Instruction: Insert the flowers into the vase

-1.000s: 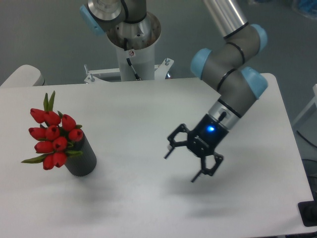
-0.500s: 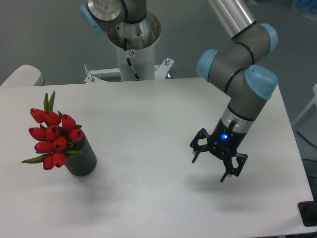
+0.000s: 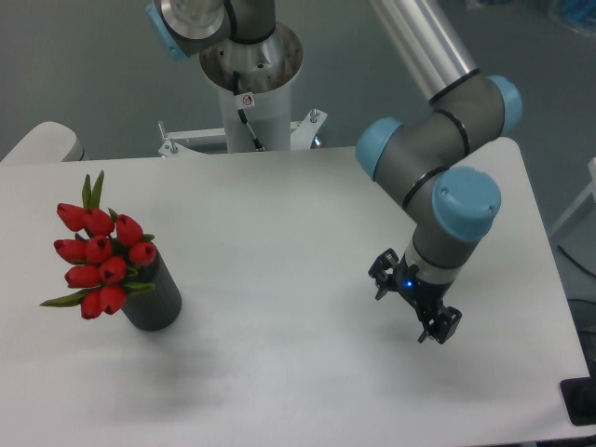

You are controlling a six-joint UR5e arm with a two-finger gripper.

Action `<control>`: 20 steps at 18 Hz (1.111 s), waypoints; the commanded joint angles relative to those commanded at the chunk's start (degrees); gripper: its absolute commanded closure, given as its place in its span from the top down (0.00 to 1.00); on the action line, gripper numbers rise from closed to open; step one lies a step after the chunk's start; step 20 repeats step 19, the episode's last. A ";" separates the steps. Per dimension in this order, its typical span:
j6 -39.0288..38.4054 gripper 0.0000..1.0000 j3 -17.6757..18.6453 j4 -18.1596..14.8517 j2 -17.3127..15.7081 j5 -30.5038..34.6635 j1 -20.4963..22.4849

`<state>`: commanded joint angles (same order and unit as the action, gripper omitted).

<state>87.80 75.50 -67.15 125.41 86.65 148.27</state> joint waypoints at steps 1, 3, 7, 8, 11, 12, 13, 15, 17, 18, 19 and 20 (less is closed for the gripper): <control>0.26 1.00 -0.27 0.00 0.35 0.62 0.00; 2.80 1.00 -0.44 0.35 0.88 1.93 -0.09; 10.89 1.00 -0.88 0.26 1.67 6.77 -0.70; 10.90 1.00 -0.89 0.35 1.68 6.77 -0.88; 11.07 1.00 -0.97 0.62 1.76 6.60 -0.88; 11.07 1.00 -0.89 0.70 1.76 6.69 -0.88; 11.07 1.00 -0.89 0.70 1.76 6.69 -0.88; 11.07 1.00 -0.71 0.70 1.68 6.77 -0.88; 11.07 1.00 -0.36 0.79 1.59 6.86 -0.88; 11.07 1.00 -0.44 0.79 1.50 6.86 -0.88; 11.07 1.00 -0.45 0.79 1.50 6.86 -0.88; 11.07 1.00 -0.45 0.79 1.50 6.86 -0.88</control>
